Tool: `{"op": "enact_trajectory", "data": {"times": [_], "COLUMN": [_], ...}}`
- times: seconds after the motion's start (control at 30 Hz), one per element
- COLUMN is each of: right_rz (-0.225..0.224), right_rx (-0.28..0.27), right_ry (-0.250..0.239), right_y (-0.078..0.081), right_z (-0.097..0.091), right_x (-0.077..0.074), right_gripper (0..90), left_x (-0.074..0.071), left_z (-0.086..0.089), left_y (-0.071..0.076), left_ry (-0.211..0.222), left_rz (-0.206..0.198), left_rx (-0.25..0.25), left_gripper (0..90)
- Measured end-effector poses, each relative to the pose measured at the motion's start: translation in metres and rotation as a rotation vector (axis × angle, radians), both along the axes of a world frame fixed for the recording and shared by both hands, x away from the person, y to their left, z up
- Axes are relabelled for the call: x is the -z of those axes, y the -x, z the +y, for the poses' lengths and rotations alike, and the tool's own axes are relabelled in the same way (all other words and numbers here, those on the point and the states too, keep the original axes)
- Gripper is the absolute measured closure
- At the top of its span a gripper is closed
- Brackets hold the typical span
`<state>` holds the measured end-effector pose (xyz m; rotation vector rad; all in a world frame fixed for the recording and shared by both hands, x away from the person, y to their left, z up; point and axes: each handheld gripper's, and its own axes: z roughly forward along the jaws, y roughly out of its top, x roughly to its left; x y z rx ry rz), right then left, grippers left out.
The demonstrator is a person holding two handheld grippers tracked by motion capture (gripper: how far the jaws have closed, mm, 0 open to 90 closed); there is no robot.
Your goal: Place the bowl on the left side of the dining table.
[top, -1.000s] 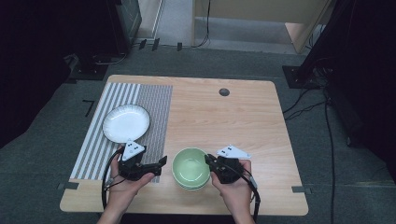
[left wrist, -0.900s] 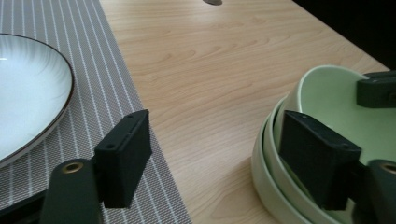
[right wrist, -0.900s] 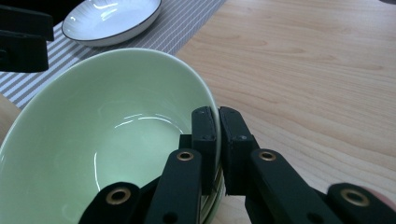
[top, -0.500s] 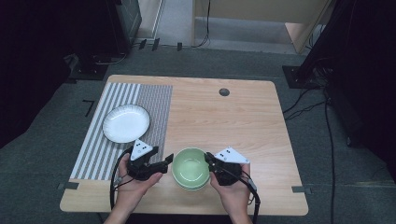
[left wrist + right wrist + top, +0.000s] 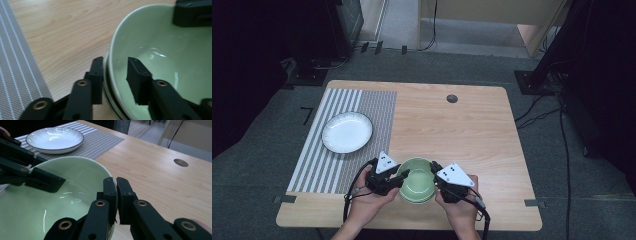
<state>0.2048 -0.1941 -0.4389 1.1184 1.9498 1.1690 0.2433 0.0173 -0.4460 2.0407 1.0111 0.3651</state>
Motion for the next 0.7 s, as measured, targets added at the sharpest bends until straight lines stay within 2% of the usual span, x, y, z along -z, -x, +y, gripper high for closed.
{"op": "enact_trajectory", "data": {"times": [0.17,0.27,0.33,0.47,0.5,0.53,0.57,0.6,0.7], "right_rz": [0.005,0.019,0.038,0.058,0.072,0.11,0.126,0.148,0.153], "right_rx": [0.003,0.008,0.013,0.019,0.022,0.03,0.032,0.033,0.037], "right_ry": [-0.001,0.0,-0.001,-0.016,-0.021,-0.029,-0.025,-0.022,-0.014], "right_y": [0.0,0.0007,0.0005,0.0001,-0.0003,-0.0022,-0.0035,-0.0049,-0.0053], "right_z": [0.0002,0.0012,0.0004,-0.0005,-0.0007,-0.001,-0.0007,0.0002,0.002], "right_x": [-0.0006,-0.0034,-0.0048,-0.0058,-0.0064,-0.0064,-0.0052,-0.0031,0.0015], "right_gripper": [88.2,87.6,87.5,87.0,86.7,81.7,79.6,80.0,81.8], "left_x": [-0.0001,0.0002,0.0013,0.0013,0.0009,0.0007,0.0007,0.0006,0.0002], "left_z": [0.0021,-0.0008,0.0001,-0.0002,-0.0004,-0.0002,-0.0002,-0.0003,-0.0018], "left_y": [-0.0029,-0.0003,0.0002,0.0008,0.0014,0.0022,0.0022,0.0028,0.0056], "left_ry": [0.028,0.016,0.031,0.03,0.028,0.038,0.038,0.04,0.031], "left_rz": [0.001,-0.056,-0.068,-0.078,-0.082,-0.092,-0.092,-0.097,-0.122], "left_rx": [0.013,0.004,0.01,0.012,0.011,0.008,0.008,0.007,0.001], "left_gripper": [78.8,82.0,82.0,82.2,82.2,82.2,82.2,82.2,82.2]}}
